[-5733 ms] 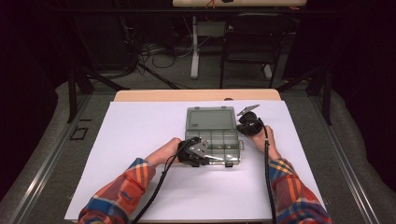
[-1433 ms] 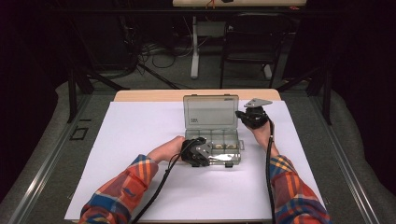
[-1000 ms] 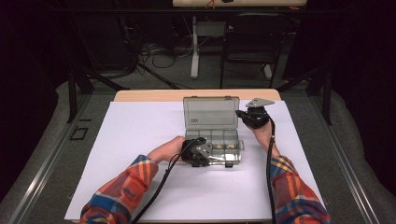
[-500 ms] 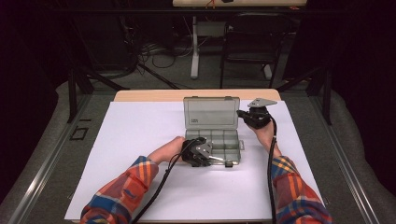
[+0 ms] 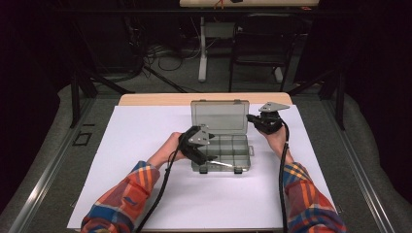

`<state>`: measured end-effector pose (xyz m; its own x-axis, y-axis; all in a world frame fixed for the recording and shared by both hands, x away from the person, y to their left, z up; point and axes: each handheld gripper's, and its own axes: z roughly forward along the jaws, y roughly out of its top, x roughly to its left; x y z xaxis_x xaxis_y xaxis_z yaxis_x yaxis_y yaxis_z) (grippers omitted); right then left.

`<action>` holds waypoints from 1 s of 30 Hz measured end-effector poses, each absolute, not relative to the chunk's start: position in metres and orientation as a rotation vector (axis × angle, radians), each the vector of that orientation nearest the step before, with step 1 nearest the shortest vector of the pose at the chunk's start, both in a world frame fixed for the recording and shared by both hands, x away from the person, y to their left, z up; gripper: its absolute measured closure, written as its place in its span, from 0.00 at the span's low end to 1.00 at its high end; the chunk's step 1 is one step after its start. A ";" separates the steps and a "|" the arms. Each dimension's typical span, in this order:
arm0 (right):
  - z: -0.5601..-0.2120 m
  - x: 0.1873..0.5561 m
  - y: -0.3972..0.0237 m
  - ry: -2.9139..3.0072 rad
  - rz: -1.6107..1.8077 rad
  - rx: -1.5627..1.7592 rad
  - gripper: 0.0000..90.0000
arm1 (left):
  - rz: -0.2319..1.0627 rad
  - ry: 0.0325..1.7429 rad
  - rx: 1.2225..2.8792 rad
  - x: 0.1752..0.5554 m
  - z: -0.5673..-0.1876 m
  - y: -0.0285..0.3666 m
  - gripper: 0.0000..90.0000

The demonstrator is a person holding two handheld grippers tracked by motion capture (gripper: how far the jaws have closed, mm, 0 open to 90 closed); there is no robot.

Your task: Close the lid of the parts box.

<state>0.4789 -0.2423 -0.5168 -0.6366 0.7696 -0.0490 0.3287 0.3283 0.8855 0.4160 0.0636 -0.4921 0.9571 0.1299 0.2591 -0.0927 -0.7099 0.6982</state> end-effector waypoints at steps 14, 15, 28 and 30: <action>-0.512 0.473 -0.243 2.129 1.283 0.937 1.00 | 0.542 0.423 2.154 0.438 -0.456 0.112 0.01; -0.512 0.473 -0.243 2.131 1.281 0.935 1.00 | 0.561 0.446 2.160 0.440 -0.455 0.113 0.00; -0.513 0.468 -0.244 2.150 1.277 0.906 1.00 | 0.578 0.556 2.165 0.471 -0.446 0.105 0.20; -0.513 0.467 -0.244 2.150 1.275 0.905 1.00 | 0.585 0.560 2.153 0.472 -0.445 0.106 0.34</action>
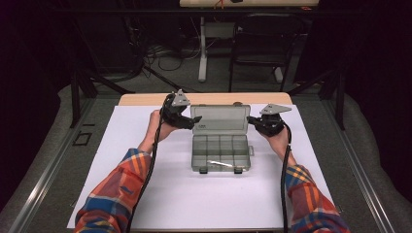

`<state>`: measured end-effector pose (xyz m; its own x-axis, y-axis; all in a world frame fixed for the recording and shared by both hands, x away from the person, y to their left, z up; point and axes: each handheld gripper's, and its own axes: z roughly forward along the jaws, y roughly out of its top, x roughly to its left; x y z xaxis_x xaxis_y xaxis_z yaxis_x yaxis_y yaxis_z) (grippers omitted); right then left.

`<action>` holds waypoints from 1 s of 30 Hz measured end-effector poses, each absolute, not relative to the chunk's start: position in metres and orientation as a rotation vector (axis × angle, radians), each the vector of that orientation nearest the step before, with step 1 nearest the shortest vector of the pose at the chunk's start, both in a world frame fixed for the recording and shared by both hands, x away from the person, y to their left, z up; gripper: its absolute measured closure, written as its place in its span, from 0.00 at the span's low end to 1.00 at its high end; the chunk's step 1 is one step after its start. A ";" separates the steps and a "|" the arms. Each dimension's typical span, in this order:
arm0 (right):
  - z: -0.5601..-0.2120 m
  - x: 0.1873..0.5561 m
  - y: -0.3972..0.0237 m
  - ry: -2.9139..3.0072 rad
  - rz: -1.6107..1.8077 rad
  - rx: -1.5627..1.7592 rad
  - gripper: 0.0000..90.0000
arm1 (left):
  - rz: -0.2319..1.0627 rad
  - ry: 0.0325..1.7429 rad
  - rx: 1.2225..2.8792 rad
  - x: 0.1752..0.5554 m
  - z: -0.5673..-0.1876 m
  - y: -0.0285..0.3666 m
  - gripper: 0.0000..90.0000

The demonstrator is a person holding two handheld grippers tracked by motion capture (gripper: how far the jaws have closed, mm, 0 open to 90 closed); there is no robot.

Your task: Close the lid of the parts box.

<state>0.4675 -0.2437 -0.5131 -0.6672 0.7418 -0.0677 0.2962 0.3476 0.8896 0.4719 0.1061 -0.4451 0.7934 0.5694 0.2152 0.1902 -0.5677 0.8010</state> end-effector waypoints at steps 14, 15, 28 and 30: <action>-0.507 0.463 -0.242 2.158 1.204 0.889 0.97 | 0.595 0.499 2.182 0.469 -0.443 0.110 0.81; -0.506 0.462 -0.242 2.152 1.197 0.895 0.95 | 0.597 0.492 2.185 0.468 -0.443 0.111 0.81; -0.482 0.452 -0.258 2.149 1.127 0.990 0.37 | 0.601 0.436 2.198 0.457 -0.442 0.114 0.85; -0.477 0.450 -0.259 2.164 1.113 0.972 0.30 | 0.602 0.431 2.197 0.456 -0.442 0.115 0.85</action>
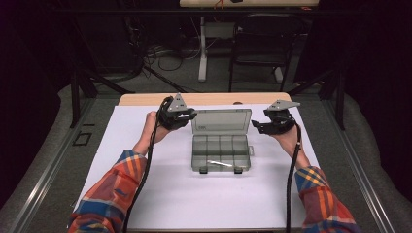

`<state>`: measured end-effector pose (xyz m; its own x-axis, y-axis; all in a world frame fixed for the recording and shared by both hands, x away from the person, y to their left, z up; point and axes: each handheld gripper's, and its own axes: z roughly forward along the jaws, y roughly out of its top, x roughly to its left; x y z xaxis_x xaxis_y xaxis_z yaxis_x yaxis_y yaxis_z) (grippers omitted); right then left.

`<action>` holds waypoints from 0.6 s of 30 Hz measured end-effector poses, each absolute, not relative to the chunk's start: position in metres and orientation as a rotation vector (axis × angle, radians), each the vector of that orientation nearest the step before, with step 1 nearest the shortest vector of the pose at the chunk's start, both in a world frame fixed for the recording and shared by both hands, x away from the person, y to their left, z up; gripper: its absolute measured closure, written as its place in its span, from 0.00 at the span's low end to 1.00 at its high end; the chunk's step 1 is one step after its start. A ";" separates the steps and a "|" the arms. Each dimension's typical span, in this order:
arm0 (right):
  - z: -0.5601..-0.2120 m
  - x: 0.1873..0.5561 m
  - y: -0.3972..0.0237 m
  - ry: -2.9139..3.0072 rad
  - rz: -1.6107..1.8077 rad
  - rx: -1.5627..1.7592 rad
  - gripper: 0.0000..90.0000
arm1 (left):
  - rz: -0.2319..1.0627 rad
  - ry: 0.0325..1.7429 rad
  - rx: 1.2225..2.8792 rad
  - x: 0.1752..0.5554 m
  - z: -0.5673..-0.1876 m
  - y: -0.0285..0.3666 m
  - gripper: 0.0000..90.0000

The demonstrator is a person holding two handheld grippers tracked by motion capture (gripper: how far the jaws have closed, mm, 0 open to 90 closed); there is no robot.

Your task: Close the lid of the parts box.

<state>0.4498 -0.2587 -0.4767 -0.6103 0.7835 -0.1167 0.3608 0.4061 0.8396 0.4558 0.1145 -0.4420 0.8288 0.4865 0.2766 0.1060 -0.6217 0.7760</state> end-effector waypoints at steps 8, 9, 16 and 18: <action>-0.456 0.442 -0.246 2.220 1.098 0.904 0.07 | 0.590 0.415 2.208 0.452 -0.441 0.116 0.85; -0.453 0.441 -0.244 2.219 1.093 0.889 0.05 | 0.591 0.414 2.210 0.451 -0.441 0.116 0.85; -0.437 0.431 -0.228 2.185 1.090 0.801 0.50 | 0.593 0.404 2.215 0.448 -0.442 0.116 0.86; -0.436 0.430 -0.224 2.203 1.077 0.782 0.61 | 0.590 0.403 2.216 0.448 -0.442 0.116 0.86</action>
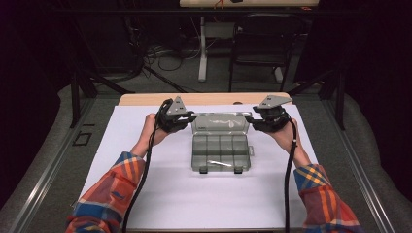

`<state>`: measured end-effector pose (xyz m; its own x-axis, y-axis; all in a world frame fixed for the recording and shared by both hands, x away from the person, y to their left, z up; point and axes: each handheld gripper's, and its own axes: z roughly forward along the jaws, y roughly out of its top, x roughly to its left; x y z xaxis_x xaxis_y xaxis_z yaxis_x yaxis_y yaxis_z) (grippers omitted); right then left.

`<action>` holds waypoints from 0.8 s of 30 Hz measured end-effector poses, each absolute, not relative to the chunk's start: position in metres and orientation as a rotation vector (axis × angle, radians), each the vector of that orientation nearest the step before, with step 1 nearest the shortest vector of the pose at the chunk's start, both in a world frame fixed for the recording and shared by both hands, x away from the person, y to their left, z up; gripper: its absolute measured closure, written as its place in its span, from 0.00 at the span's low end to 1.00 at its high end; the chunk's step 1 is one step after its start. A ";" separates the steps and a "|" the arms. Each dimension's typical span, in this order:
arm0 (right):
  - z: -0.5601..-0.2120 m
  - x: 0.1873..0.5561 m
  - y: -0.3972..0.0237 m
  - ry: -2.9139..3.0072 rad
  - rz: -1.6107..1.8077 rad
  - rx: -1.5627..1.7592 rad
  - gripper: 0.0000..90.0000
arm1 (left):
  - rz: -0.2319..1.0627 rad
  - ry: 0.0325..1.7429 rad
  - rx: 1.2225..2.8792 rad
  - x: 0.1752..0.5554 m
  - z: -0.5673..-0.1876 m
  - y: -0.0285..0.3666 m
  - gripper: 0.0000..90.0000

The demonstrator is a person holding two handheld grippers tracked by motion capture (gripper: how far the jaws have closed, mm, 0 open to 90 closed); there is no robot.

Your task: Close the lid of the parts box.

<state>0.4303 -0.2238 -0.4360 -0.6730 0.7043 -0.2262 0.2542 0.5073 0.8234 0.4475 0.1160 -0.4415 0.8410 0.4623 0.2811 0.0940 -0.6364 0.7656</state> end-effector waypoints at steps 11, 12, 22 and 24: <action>-0.439 0.424 -0.218 2.209 1.039 0.719 0.82 | 0.582 0.398 2.201 0.442 -0.444 0.118 0.87; -0.440 0.422 -0.218 2.208 1.035 0.713 0.82 | 0.589 0.398 2.200 0.440 -0.444 0.117 0.87; -0.443 0.411 -0.218 2.193 1.005 0.639 0.83 | 0.587 0.432 2.163 0.431 -0.436 0.118 0.60; -0.444 0.409 -0.218 2.191 1.004 0.634 0.83 | 0.550 0.451 2.094 0.430 -0.427 0.121 0.57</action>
